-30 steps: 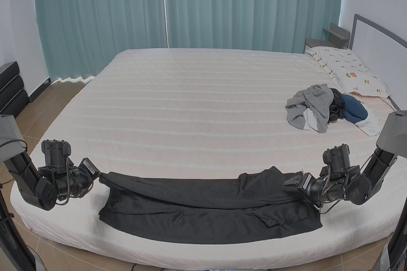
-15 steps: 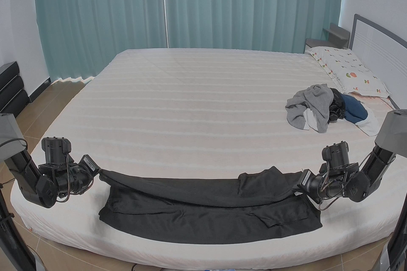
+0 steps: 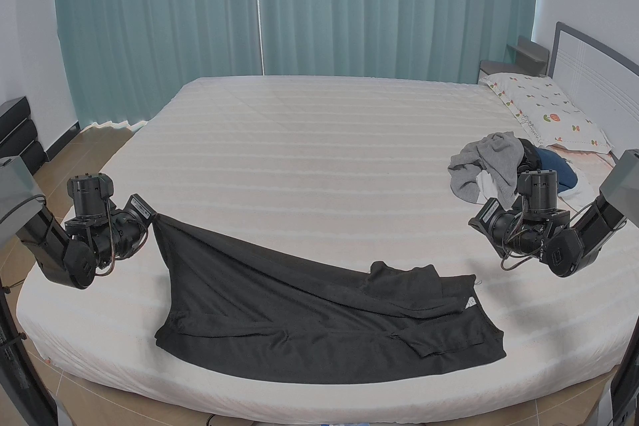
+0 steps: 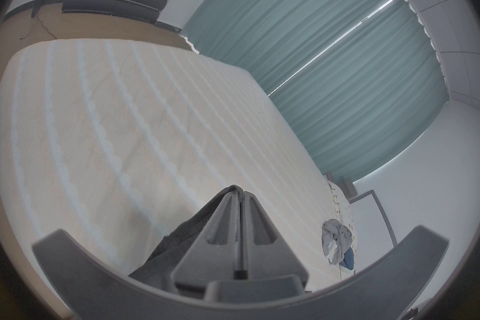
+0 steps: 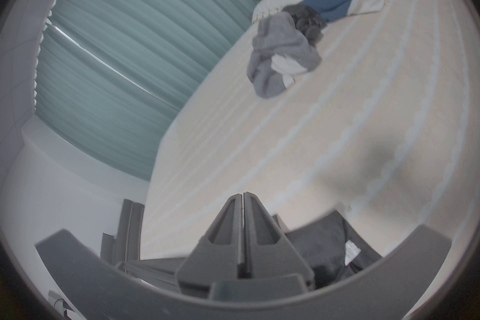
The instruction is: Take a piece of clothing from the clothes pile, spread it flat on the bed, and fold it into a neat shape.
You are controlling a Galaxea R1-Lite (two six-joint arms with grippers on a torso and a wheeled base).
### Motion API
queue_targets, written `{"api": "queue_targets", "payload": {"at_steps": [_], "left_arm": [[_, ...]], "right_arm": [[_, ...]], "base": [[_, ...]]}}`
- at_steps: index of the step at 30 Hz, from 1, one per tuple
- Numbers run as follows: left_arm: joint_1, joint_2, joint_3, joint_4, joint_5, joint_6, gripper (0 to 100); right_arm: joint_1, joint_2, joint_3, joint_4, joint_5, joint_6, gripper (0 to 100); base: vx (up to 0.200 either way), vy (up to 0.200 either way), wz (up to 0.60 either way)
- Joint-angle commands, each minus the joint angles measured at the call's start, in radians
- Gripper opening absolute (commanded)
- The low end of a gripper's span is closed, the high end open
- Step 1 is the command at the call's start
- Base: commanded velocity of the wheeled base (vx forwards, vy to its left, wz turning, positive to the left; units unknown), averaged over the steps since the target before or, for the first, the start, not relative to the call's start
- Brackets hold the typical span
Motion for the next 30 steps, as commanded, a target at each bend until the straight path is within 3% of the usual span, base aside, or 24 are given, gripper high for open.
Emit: {"api": "queue_targets", "payload": {"at_steps": [1, 4, 8, 9, 17, 24, 30], "left_arm": [[0.005, 0.019, 0.058, -0.064, 0.005, -0.002, 0], [-0.006, 0.016, 0.084, -0.069, 0.005, 0.002, 0], [-0.021, 0.01, 0.11, -0.067, 0.005, 0.005, 0], [-0.023, 0.01, 0.115, -0.067, 0.005, 0.005, 0], [-0.04, 0.01, 0.135, -0.069, 0.007, 0.007, 0], [-0.047, 0.008, 0.147, -0.067, 0.01, 0.007, 0], [-0.052, 0.008, 0.156, -0.069, 0.01, 0.007, 0]], "right_arm": [[-0.003, -0.014, 0.099, -0.059, 0.024, 0.0, 0], [0.002, -0.027, 0.169, -0.056, 0.119, -0.026, 0], [0.002, -0.029, 0.22, -0.033, 0.162, -0.043, 0], [0.002, -0.029, 0.228, -0.025, 0.168, -0.051, 100], [0.034, -0.029, 0.232, 0.062, 0.204, -0.077, 100], [0.088, -0.021, 0.223, 0.099, 0.15, -0.087, 100], [0.129, 0.002, 0.206, 0.103, 0.145, -0.11, 100]], "base": [[0.0, 0.0, 0.0], [0.0, 0.0, 0.0], [0.0, 0.0, 0.0], [0.0, 0.0, 0.0], [0.0, 0.0, 0.0], [0.0, 0.0, 0.0], [0.0, 0.0, 0.0]]}}
